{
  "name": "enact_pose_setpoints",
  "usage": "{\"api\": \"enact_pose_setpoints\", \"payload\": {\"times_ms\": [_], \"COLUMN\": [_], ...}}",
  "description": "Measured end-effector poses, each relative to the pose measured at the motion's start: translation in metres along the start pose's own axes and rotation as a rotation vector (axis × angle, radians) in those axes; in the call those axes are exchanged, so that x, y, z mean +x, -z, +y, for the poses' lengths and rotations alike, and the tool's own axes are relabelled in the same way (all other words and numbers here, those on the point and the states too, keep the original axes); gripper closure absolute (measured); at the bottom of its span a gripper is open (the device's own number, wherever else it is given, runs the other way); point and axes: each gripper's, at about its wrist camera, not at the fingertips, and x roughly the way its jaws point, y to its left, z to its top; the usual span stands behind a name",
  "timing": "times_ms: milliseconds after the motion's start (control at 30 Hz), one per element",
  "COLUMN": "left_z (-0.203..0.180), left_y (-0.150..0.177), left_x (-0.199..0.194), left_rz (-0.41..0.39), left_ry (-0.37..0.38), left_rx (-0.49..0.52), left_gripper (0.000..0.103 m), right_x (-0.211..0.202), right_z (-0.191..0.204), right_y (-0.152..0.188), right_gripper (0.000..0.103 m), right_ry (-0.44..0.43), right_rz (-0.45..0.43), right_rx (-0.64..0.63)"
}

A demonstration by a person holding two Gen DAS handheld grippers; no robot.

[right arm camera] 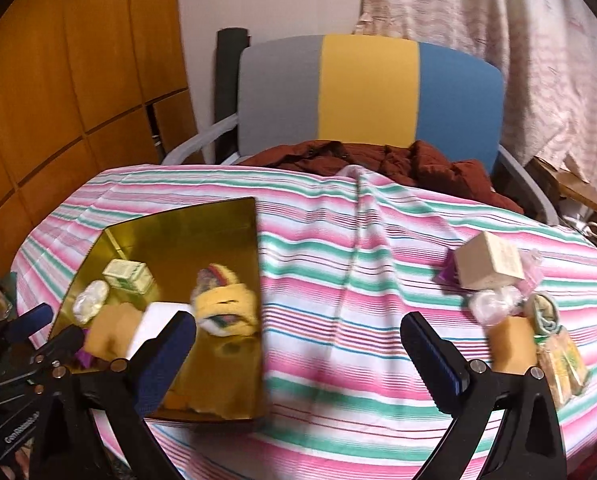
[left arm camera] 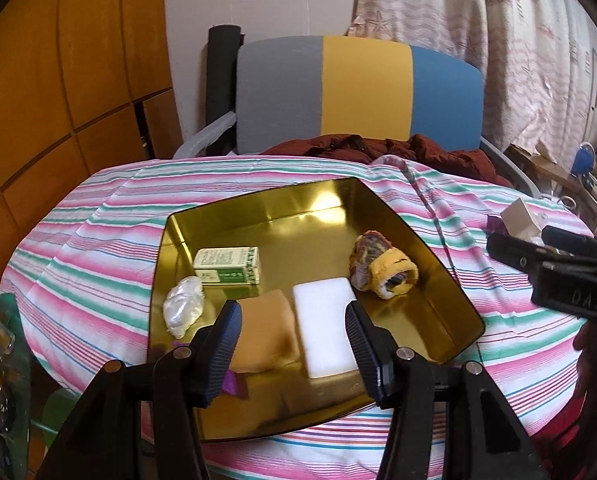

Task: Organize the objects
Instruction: 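Move both tools back toward the remaining items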

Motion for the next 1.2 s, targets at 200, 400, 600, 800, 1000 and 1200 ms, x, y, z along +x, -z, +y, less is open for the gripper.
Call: {"api": "enact_pose_setpoints", "payload": {"times_ms": [200,400,600,800,1000,1200], "left_z": [-0.023,-0.050,-0.079,-0.109,-0.153,-0.211], "left_y": [-0.006,-0.013,-0.020,-0.030,-0.045,-0.070], "left_x": [0.005,0.009,0.016,0.027,0.040,0.051], "left_rz": [0.005,0.006,0.021,0.042,0.039,-0.005], "left_ry": [0.041,0.136,0.210,0.263,0.322,0.368], "left_rx": [0.055,0.105,0.142,0.181,0.266,0.427], "left_gripper": [0.049,0.047,0.047,0.047,0.036,0.027], "right_x": [-0.001,-0.008,-0.016,-0.011,-0.011,-0.017], "right_z": [-0.050,-0.125,-0.210,-0.281,-0.310,-0.319], "right_y": [-0.005,-0.020,-0.031,-0.013,-0.003,0.004], "right_gripper": [0.000,0.000,0.000,0.000,0.000,0.000], "right_ry": [0.074,0.181,0.311,0.337,0.307,0.274], "right_rz": [0.011,0.002,-0.048,-0.069,-0.036,-0.043], "right_rx": [0.044,0.138,0.272,0.504,0.649,0.711]}}
